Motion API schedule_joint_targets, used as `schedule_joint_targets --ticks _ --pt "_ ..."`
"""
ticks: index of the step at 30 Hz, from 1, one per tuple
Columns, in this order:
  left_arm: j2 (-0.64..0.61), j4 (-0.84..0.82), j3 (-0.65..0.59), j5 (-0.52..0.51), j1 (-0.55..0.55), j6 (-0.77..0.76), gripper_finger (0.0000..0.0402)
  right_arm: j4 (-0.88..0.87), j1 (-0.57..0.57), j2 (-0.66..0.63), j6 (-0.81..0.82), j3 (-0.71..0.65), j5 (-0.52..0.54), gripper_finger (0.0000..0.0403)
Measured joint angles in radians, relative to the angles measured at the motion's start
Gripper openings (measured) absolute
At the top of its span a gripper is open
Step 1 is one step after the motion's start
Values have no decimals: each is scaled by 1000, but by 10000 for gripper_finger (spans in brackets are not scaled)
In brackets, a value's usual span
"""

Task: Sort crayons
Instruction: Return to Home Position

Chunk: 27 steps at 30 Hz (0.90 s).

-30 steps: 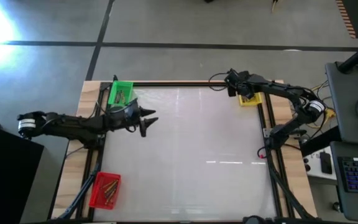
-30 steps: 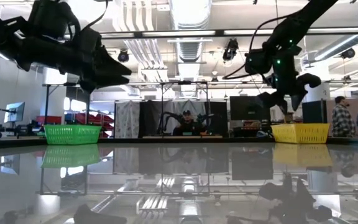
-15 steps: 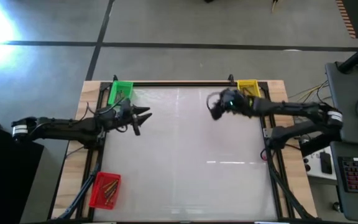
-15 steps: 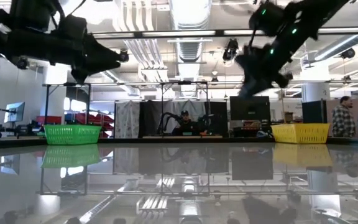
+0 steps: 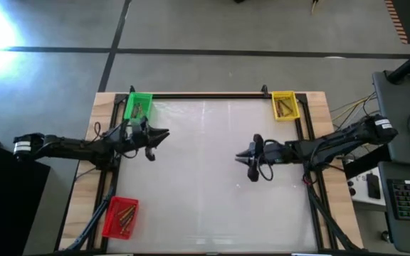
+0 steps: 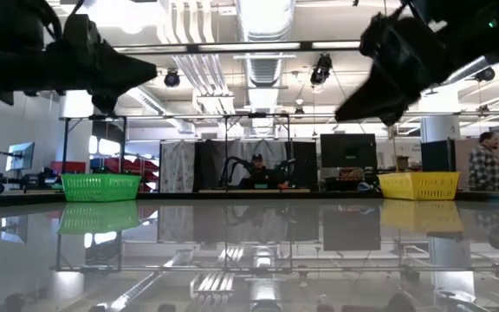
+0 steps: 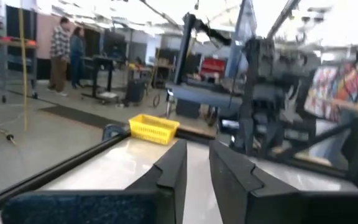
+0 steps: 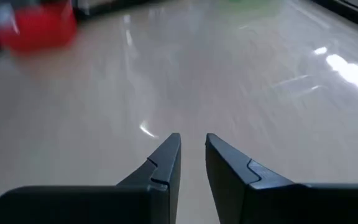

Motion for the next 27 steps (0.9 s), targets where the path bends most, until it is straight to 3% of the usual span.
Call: schedule_joint_targets --ticks 3,9,15,21,27 --pt "-3 -124 70 33 0 35 45 2 5 -17 68 42 0 62" --pt "-8 -277 175 152 -1 51 40 2 24 -138 -61 79 -8 58" --pt "-23 -280 159 207 -1 61 40 35 44 -301 -149 17 -134 58" --pt "-117 -291 108 211 -1 75 40 52 66 -469 -152 -56 -117 58" --pt "-241 -440 97 241 -1 101 40 52 65 -588 -191 -125 -52 58"
